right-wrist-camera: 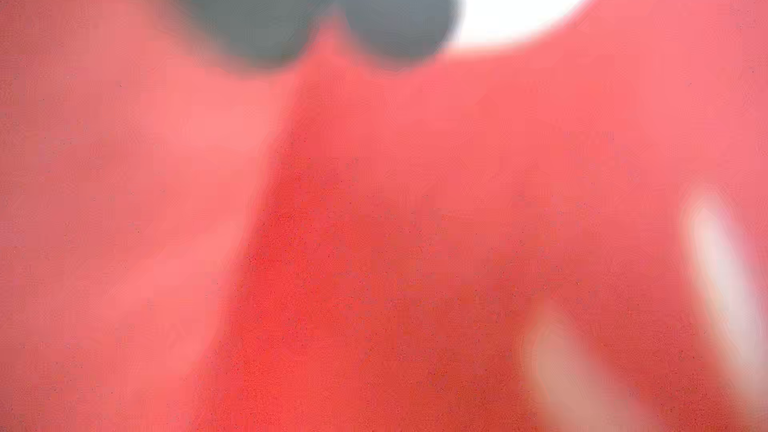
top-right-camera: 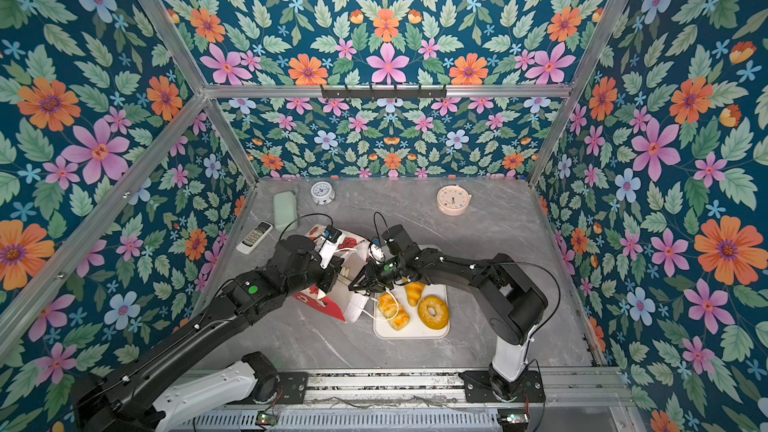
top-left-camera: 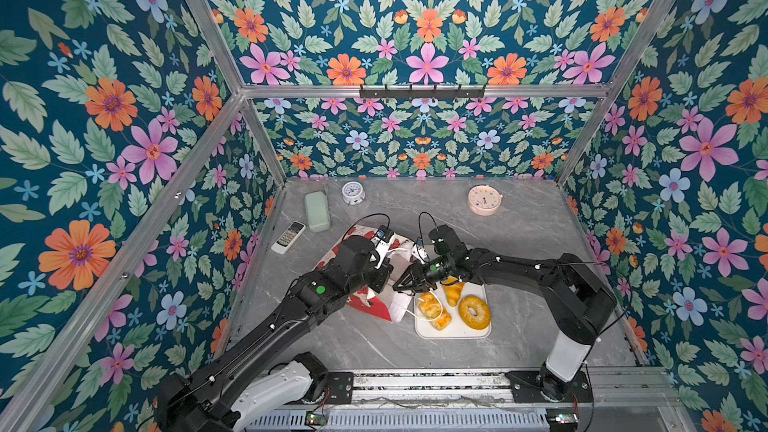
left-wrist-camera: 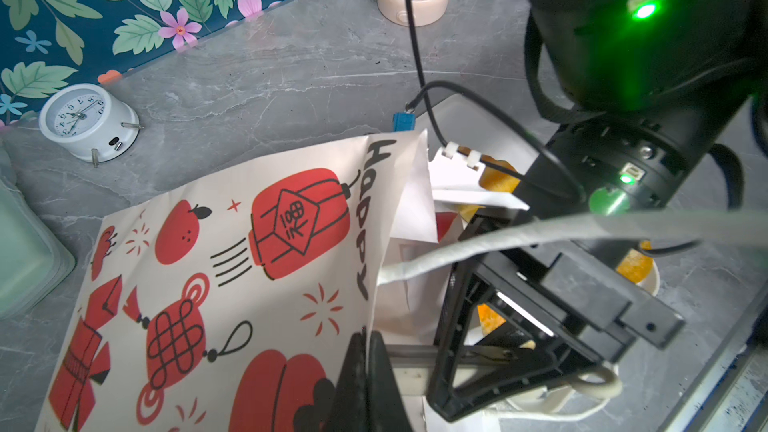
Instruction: Take the fake bread out of the paper bag
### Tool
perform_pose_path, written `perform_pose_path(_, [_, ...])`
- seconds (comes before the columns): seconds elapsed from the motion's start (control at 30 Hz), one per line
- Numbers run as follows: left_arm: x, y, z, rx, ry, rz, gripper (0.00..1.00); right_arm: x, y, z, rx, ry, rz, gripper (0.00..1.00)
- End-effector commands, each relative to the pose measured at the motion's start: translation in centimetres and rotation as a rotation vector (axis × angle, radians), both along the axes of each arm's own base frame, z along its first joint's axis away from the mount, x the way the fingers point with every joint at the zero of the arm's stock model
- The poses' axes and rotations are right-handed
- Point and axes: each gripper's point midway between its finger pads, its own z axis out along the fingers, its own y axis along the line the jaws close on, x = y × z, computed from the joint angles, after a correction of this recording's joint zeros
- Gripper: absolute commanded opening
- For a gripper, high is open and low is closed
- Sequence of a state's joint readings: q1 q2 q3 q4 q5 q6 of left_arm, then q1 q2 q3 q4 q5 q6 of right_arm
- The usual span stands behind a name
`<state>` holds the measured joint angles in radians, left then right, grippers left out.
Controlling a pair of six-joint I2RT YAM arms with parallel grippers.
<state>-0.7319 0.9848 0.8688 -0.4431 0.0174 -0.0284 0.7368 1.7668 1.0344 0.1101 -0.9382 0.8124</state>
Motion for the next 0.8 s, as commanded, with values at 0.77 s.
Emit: perform_pose_path(0.77, [0.5,0.2,0.8,0.003,-0.019,0.02,0.0,-1.6,-3.7,3.3,0.043,-0.11,-0.027,0.0])
